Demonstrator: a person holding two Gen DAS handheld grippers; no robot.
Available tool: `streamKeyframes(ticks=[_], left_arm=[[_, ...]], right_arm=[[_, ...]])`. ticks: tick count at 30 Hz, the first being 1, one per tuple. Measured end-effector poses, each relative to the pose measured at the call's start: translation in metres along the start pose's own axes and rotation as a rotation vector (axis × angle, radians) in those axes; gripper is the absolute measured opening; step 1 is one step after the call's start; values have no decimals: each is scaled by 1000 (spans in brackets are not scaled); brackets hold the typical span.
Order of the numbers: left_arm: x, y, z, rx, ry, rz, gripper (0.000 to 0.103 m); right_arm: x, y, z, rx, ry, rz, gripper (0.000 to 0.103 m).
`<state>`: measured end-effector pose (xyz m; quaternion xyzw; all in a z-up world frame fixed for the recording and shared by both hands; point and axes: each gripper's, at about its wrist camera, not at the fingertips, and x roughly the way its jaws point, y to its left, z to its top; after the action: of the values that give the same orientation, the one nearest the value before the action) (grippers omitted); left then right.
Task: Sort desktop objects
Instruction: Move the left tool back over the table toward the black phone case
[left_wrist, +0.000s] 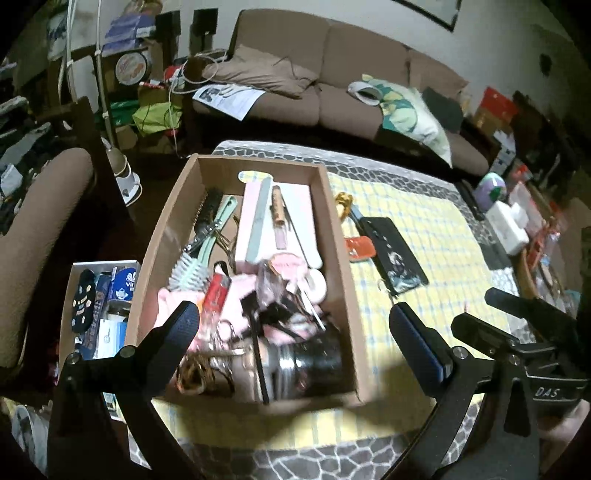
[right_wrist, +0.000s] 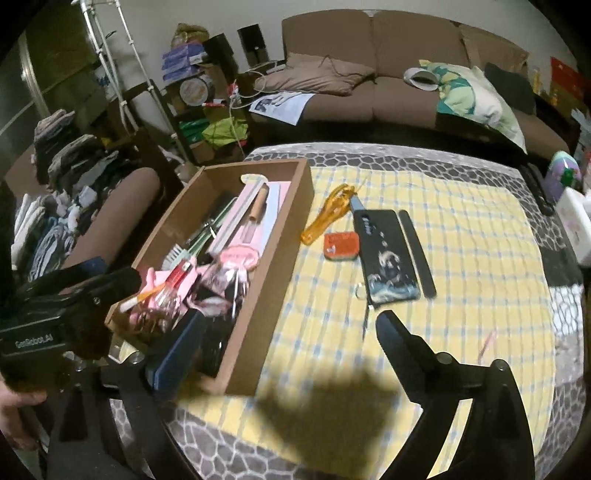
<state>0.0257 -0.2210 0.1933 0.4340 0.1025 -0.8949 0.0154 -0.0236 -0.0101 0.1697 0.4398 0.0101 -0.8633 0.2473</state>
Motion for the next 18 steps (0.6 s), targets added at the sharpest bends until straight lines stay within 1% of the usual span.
streamKeyframes(ticks=[7,10,15,18], left_arm=[[-29,-22,-19,31,-16,-16,103],[-34,-34,-27,44,-15,-25,103],[-32,-50,-41,41,-14,-64,103],[-21,-61,-49,41,-8,-96,103]], right_arm=[[-30,-10,-25,35,-13,-11,99],[-40,-17,-34,46,-19,-23,100],[-49,-40,-48,69,-36,-51,100],[-47,-64,-57,103,-33,-72,100]])
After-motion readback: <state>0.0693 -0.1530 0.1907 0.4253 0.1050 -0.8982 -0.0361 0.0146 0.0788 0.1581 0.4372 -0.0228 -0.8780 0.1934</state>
